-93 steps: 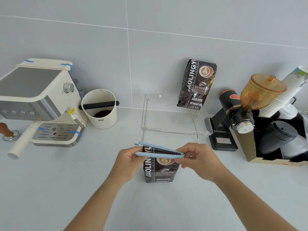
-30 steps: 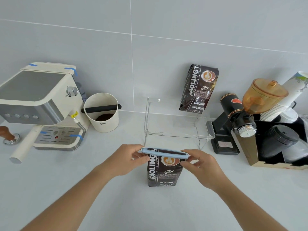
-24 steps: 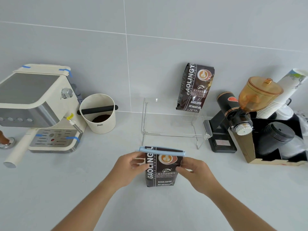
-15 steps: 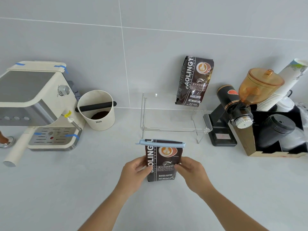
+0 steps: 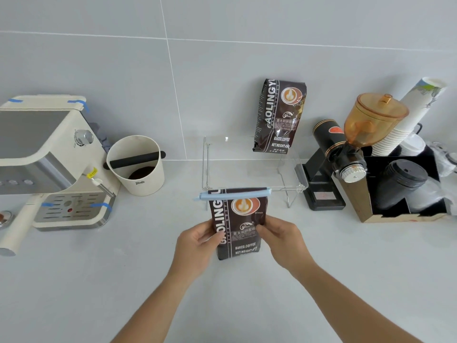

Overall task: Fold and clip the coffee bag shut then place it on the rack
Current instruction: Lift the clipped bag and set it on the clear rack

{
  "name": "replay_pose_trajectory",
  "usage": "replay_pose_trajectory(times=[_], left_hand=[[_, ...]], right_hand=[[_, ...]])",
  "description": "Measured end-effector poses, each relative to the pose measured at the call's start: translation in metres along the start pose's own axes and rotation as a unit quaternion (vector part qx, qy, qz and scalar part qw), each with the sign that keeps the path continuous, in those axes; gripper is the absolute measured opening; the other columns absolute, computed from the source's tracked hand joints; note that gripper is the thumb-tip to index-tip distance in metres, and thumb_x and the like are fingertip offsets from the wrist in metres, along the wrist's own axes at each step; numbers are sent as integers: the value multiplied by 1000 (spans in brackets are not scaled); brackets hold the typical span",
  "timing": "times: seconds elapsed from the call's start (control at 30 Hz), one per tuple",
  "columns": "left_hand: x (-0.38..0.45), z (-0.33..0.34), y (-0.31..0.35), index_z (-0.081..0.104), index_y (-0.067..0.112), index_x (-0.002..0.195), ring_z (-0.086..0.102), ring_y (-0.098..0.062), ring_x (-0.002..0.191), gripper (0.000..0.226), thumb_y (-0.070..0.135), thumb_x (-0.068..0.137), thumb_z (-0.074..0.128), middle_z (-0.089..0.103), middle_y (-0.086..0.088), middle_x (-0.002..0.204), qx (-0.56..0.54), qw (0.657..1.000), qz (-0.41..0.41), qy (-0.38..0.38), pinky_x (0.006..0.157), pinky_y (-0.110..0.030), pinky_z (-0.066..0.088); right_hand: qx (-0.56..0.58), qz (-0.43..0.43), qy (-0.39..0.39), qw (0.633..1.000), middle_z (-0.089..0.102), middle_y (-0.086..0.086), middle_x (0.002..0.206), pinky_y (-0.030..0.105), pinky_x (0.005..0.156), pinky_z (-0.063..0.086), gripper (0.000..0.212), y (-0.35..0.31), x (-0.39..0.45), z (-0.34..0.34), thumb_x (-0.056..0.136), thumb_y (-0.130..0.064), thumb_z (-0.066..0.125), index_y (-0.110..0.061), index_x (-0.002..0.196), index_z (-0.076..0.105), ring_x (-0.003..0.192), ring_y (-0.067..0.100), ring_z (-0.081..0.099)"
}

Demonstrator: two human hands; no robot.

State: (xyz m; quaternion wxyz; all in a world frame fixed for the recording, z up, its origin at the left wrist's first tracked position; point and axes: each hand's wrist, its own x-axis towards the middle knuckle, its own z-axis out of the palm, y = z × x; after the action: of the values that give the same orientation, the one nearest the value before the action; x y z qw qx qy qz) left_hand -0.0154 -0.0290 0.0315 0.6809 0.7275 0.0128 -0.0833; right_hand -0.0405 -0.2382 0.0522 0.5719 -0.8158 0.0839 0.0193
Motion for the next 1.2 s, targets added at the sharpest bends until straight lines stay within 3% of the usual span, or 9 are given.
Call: replay_pose_trajectory(times=[0.13,0.27,0.43,0.57,0.73,0.87,1.0,1.2], left_hand=[[0,-2,30,71,6,108,72,-3,87,29,-7,83,66,76,17,95,-34,999,33,1,73,-10,52],[3,-4,63,73,13,104,73,-7,92,27,-3,83,67,77,9,100,-47,996,76,11,77,-12,53],[12,-8,102,73,22,99,73,-4,90,28,-1,83,67,76,15,98,-47,991,126,15,77,-11,53],[26,-10,128,72,15,103,73,-4,89,27,-2,83,66,76,15,98,-60,986,154,15,79,-13,54],[47,-11,155,72,24,98,72,-2,91,30,-2,85,65,77,19,90,-52,981,187,9,82,-14,54],[67,-10,171,71,32,96,71,-3,96,39,-4,85,62,77,18,95,-35,980,198,7,80,-13,53],[91,-7,176,71,33,97,71,-5,97,40,-4,85,61,76,15,100,-17,981,193,14,86,-21,53],[128,-4,171,68,35,97,71,-6,96,41,-4,84,62,74,13,102,17,982,188,25,90,-29,54]], right_hand=[[-2,-36,8,999,80,-11,101,21,87,51,34,-31,-1,-12,93,-5,59,-31,109,75,99,3,71],[-8,-75,20,997,80,-12,98,30,90,55,32,-60,2,-25,94,-9,59,-33,108,75,97,4,72],[21,-113,20,993,79,-12,101,49,96,55,36,-93,15,-34,95,-8,57,-38,107,74,99,11,73],[21,-148,30,988,79,-13,100,46,93,56,40,-118,30,-41,96,-12,57,-48,101,73,96,9,73],[3,-180,56,982,79,-17,97,49,94,56,36,-141,51,-50,94,-17,60,-50,99,72,98,11,72],[16,-177,60,982,79,-14,100,51,97,53,29,-151,75,-53,93,-20,60,-43,104,73,102,15,72],[49,-158,59,985,80,-10,100,51,99,53,28,-156,98,-51,93,-16,60,-36,105,75,102,17,73],[57,-124,64,989,81,-7,94,52,94,55,27,-152,132,-44,95,-13,56,-30,102,76,84,12,71]])
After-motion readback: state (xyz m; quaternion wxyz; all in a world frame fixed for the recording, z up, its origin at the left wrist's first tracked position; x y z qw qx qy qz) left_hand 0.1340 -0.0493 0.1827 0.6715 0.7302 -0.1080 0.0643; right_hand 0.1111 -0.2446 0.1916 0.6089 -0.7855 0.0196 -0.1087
